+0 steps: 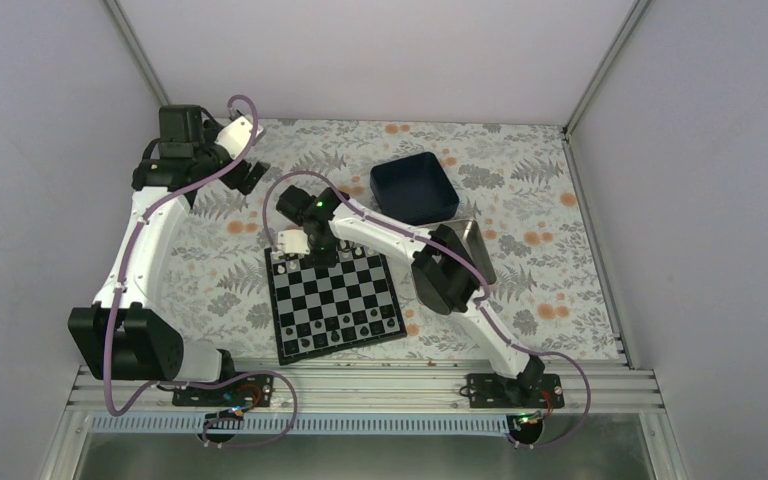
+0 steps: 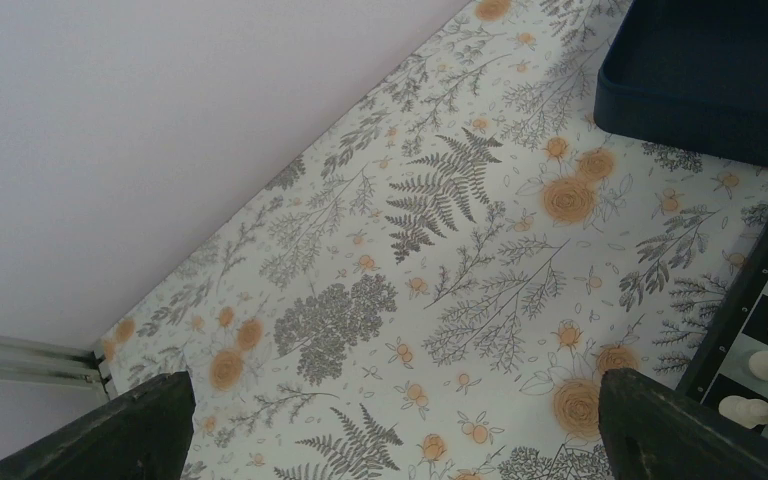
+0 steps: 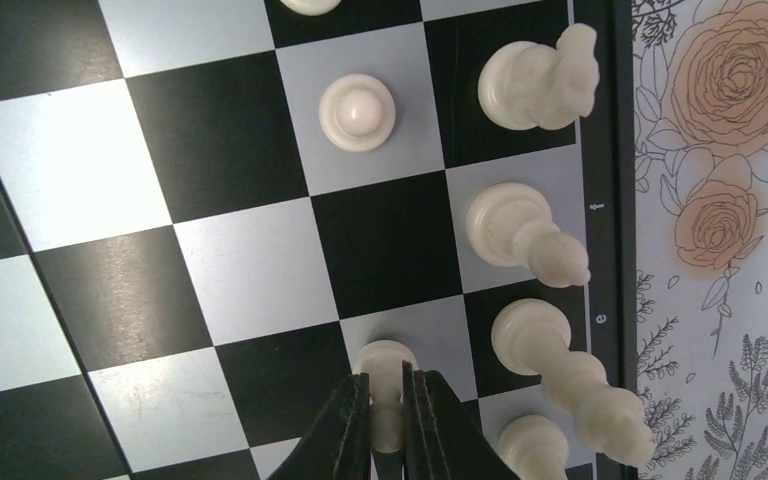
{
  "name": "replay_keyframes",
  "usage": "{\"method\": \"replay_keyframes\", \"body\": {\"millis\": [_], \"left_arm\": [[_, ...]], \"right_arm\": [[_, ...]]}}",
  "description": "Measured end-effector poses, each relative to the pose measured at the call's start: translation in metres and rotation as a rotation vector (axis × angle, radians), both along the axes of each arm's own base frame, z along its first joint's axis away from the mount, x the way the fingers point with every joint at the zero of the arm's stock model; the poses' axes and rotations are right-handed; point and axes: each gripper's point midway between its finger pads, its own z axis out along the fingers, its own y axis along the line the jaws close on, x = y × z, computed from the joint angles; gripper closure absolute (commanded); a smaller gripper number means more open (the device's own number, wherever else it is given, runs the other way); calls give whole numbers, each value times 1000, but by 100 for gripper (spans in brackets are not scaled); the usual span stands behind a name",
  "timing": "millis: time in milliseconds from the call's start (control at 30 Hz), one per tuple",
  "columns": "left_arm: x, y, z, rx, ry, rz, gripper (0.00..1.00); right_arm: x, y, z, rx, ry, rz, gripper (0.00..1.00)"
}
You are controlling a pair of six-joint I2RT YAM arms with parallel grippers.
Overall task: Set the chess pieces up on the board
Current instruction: Place the chess piece on the chessboard, then adjust the storage box at the center of the board.
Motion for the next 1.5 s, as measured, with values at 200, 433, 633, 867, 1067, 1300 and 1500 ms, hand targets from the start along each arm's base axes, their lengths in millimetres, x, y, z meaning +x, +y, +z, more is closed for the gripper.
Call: {"method": "replay_keyframes", "body": {"millis": [200, 433, 633, 867, 1067, 1300, 1500], "left_arm": [[0, 0, -1, 0, 3, 0, 0], [-1, 0, -4, 0, 8, 0, 0], [-1, 0, -4, -2, 10, -2, 0], [-2, -1, -4, -5, 9, -5, 0], [-1, 1, -4, -4, 9, -2, 0], [-3, -8, -3, 11, 21, -53, 13], [18, -63, 10, 97, 31, -179, 80]], "right_arm": [[4, -1, 0, 1, -6, -7, 92], [8, -3, 0, 1, -15, -14, 87], [9, -1, 1, 7, -20, -16, 75], [11, -1, 2, 10, -30, -19, 71], [14, -18, 39, 37, -80, -52, 61], [61, -135, 132, 139, -194, -318, 77], [46, -269, 124, 47, -177, -561, 96]]}}
